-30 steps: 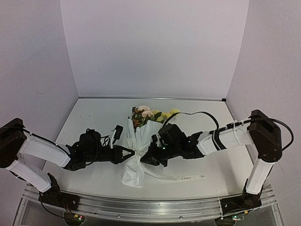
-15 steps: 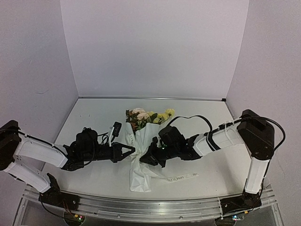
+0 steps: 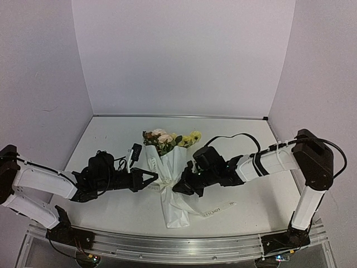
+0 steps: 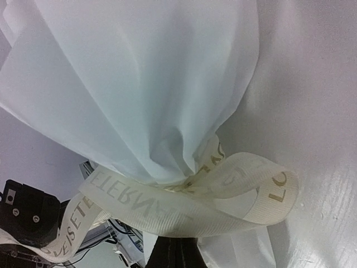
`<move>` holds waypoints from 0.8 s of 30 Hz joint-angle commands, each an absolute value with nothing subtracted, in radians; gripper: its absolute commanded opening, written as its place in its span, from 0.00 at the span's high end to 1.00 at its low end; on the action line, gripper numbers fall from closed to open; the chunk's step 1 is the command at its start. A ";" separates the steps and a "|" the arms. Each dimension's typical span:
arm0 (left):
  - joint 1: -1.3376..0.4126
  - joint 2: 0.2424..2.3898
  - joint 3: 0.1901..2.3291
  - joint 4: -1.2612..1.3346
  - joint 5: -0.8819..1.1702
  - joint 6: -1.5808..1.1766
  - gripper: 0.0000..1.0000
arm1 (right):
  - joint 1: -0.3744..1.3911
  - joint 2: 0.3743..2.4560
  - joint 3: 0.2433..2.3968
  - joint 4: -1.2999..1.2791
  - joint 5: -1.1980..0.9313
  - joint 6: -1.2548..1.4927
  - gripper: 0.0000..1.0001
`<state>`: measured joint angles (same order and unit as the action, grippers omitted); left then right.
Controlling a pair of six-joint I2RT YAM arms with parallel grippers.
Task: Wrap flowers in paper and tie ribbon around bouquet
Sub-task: Cross the half-tied ribbon over the folded bouquet.
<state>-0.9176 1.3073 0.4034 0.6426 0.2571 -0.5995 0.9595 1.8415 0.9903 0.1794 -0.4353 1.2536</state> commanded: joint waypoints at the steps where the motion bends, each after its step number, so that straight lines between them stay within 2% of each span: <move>1: -0.922 1.270 0.420 0.645 0.270 -0.564 1.00 | 0.937 1.789 1.040 0.021 -0.383 1.187 1.00; 6: -0.922 1.298 0.438 0.656 0.296 -0.559 1.00 | 0.938 1.791 1.098 -0.109 -0.373 1.122 1.00; 12: -0.922 1.325 0.475 0.654 0.329 -0.530 1.00 | 0.966 1.814 1.133 -0.118 -0.396 1.121 1.00; 18: -0.925 1.375 0.536 0.632 0.465 -0.459 1.00 | 0.985 1.855 1.159 -0.105 -0.413 1.124 1.00; 24: -0.983 1.419 0.614 0.499 0.516 -0.318 0.97 | 0.975 1.898 1.161 -0.037 -0.421 1.141 1.00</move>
